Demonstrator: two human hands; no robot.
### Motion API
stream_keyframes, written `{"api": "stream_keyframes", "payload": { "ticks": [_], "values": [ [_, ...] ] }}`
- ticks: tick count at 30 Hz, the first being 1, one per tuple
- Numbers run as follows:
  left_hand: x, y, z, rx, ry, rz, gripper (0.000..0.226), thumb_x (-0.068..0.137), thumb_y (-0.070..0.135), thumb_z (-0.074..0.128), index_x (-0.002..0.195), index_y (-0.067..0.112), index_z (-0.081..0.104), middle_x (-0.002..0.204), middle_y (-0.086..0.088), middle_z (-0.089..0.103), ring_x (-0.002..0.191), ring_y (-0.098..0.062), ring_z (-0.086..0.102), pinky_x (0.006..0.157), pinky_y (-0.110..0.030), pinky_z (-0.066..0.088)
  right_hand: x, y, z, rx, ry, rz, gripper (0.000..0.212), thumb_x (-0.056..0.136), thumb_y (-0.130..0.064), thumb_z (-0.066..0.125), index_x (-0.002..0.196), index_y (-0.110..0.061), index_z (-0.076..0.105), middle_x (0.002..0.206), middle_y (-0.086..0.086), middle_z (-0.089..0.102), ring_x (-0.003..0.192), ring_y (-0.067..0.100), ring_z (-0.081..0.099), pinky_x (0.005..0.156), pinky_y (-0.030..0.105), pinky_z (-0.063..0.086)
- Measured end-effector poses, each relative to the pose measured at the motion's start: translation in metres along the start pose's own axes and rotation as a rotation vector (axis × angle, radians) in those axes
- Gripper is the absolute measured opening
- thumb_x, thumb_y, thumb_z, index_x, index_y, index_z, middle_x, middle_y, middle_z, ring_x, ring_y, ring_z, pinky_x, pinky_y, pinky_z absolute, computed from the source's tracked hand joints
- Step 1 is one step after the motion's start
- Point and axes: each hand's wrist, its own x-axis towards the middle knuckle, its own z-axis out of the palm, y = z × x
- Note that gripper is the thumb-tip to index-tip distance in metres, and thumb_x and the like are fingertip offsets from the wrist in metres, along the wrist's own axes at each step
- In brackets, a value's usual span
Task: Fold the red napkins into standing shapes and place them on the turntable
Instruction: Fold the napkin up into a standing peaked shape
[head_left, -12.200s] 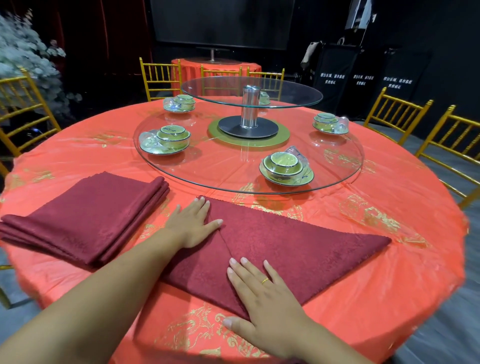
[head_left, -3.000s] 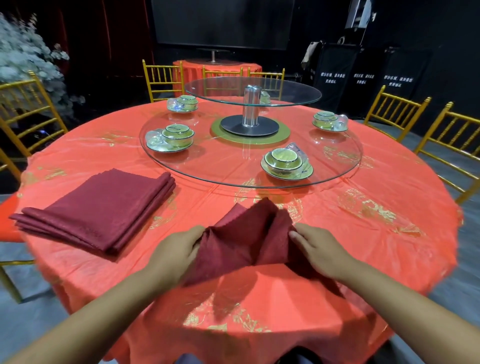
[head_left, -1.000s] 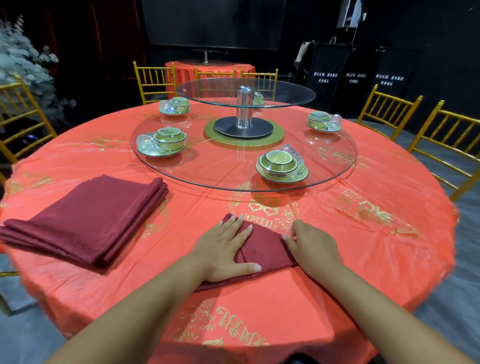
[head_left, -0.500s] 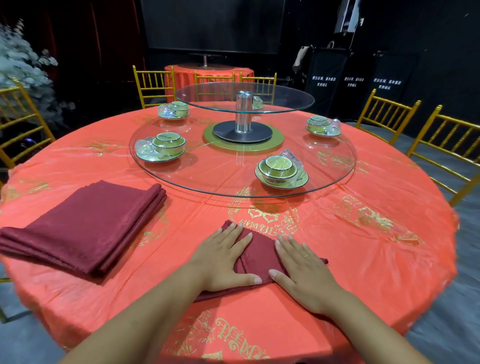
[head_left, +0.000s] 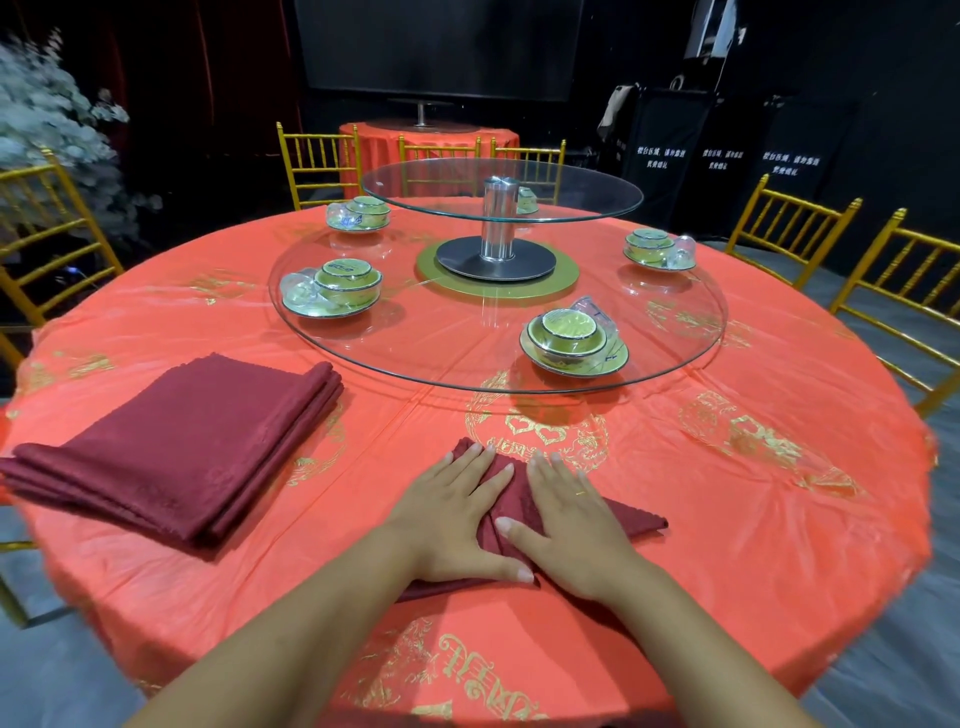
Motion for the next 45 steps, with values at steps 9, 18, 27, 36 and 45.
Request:
{"api": "stream_keyframes", "payload": {
  "ticks": [9,18,27,36,45],
  "values": [
    [-0.006,0.002,-0.015,0.028,0.005,0.009,0.131,0.053,0.097,0.035,0.152,0.024,-0.011,0.154,-0.004,-0.029,0.141,-0.016,-0.031,0.117,-0.042,-0.016,0.007,-0.004,0.016,-0.08,-0.01,0.014,0.095,0.084,-0.073,0.021,0.151,-0.014,-0.008,0.159,0.001,-0.015,0.144,0.012,-0.02,0.116,0.036,-0.014],
    [-0.055,0.015,0.004,0.016,0.036,-0.133,0.101,0.059,0.088,-0.021,0.141,0.03,-0.027,0.15,0.006,-0.034,0.133,-0.009,-0.041,0.114,-0.046,-0.021,0.008,-0.003,0.018,-0.101,-0.012,0.017,0.096,0.081,-0.076,0.016,0.151,-0.016,-0.009,0.158,-0.001,-0.017,0.143,0.011,-0.022,0.115,0.035,-0.016],
    [-0.099,-0.037,0.004,-0.008,-0.009,-0.103,0.083,0.07,0.086,-0.013,0.14,0.042,-0.025,0.149,0.012,-0.033,0.136,-0.005,-0.036,0.115,-0.034,-0.021,0.007,-0.004,0.017,-0.107,0.01,0.008,0.097,0.081,-0.078,0.015,0.151,-0.014,-0.007,0.159,0.0,-0.014,0.144,0.013,-0.018,0.114,0.034,-0.015],
    [-0.109,-0.026,-0.012,-0.275,0.325,-0.175,0.052,0.088,0.051,0.052,0.129,0.019,0.059,0.124,0.005,0.059,0.116,-0.017,0.053,0.098,-0.024,0.036,0.002,-0.007,0.011,-0.135,0.04,0.004,0.094,0.083,-0.077,0.017,0.152,-0.016,-0.001,0.16,0.001,-0.011,0.145,0.015,-0.017,0.114,0.04,-0.016],
    [-0.092,0.028,-0.016,-1.073,0.158,-0.388,0.014,0.08,0.024,0.075,0.092,0.031,0.07,0.1,0.001,0.062,0.083,-0.005,0.064,0.077,-0.022,0.055,-0.003,-0.006,-0.007,-0.258,0.286,0.08,0.066,0.091,-0.055,0.044,0.148,-0.027,0.026,0.16,0.005,0.009,0.147,0.02,0.006,0.117,0.042,-0.001]
  ]
}}
